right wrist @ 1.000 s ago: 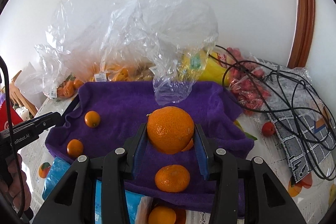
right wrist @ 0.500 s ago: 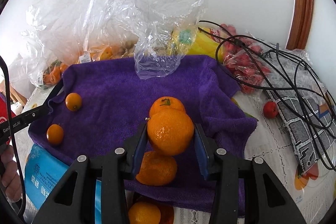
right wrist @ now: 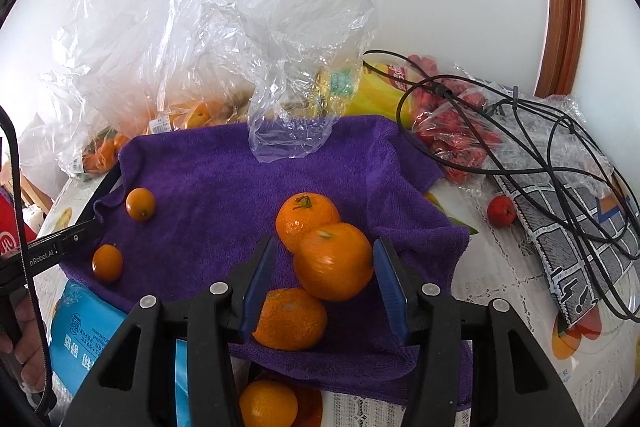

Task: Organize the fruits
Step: 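Carry the tomato and orange onto the purple towel and open both grippers, then grasp another red cherry tomato with the left gripper while the right gripper grasps an orange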

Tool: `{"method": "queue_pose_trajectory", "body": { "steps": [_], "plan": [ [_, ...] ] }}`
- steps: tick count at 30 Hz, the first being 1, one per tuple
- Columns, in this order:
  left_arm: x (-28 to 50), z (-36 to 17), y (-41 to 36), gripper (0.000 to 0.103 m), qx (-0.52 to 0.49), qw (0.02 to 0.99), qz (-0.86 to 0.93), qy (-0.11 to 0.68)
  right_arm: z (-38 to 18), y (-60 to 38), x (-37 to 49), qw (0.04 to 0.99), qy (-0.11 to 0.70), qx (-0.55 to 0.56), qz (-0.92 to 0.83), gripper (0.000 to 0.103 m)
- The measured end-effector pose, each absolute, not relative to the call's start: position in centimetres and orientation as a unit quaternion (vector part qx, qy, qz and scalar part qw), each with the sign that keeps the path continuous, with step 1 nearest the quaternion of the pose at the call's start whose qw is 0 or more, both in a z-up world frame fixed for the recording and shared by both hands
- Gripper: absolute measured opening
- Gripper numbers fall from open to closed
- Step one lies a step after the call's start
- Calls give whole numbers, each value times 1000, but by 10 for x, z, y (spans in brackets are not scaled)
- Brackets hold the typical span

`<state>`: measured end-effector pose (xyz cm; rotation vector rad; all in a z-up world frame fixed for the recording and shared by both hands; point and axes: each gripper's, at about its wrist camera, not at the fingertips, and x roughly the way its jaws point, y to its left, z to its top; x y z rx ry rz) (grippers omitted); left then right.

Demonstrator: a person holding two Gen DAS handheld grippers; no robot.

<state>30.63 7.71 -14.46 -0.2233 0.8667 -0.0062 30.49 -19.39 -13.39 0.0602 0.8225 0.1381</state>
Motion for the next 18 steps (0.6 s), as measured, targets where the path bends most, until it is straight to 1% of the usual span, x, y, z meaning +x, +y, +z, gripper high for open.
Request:
{"method": "queue_pose_trajectory", "body": {
  "steps": [1, 6, 7, 8, 14, 18],
  "plan": [
    [306, -143, 77, 25, -109, 901, -4, 420, -133, -194, 304, 914, 399, 31, 68, 50],
    [299, -130, 76, 39, -117, 902, -19, 416, -127, -190, 299, 916, 395, 25, 73, 50],
    [295, -126, 75, 45, -116, 903, -21, 413, -124, -189, 297, 917, 390, 26, 76, 50],
    [291, -121, 74, 46, -113, 905, -24, 409, -122, -188, 295, 918, 387, 25, 76, 50],
    [245, -103, 70, 47, -111, 911, -45, 395, -105, -193, 265, 924, 377, 18, 65, 51],
    [209, -99, 64, 47, -95, 914, -53, 391, -107, -204, 232, 922, 383, 11, 54, 51]
  ]
}}
